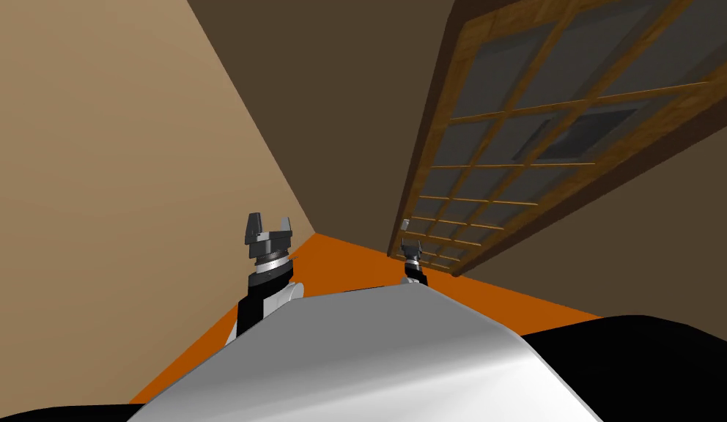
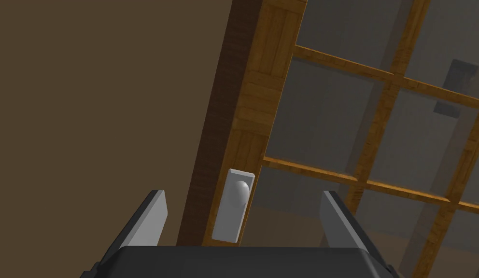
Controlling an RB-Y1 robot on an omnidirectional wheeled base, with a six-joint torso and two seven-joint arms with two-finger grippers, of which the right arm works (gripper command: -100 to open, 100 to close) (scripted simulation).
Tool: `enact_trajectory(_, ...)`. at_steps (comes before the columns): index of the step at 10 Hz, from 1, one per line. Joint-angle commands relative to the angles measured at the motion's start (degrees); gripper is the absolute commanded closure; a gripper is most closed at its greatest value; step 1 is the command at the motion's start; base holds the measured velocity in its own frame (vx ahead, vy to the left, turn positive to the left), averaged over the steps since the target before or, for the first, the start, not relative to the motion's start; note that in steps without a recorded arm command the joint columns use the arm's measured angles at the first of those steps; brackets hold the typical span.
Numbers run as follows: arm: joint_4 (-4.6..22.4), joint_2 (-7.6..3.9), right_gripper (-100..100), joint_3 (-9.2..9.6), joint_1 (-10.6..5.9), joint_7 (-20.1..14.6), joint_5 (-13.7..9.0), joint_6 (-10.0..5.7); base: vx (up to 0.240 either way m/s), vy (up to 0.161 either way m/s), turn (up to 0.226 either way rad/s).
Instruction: Pull the door open
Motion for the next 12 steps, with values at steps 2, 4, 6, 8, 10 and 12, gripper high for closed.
enact_trajectory(2,3.28,-0.13,-100,0.49,-0.67,-2.38,-2.55,-0.76,0.1,-0.103,0.128)
enact_trajectory(4,5.52,-0.33,-100,0.74,-1.2,-3.9,-4.05,-1.34,0.074,-0.06,0.098)
enact_trajectory(6,7.76,-0.54,-100,0.99,-1.74,-5.42,-5.56,-1.92,0.067,-0.063,0.099)
enact_trajectory(8,9.82,-0.72,-100,1.21,-2.23,-6.81,-6.94,-2.45,0.049,-0.069,0.101)
enact_trajectory(10,12.71,-0.96,-100,1.53,-2.92,-8.77,-8.88,-3.2,0.08,-0.101,0.13)
enact_trajectory(12,15.25,-1.16,-100,1.81,-3.53,-10.48,-10.58,-3.86,0.067,-0.083,0.109)
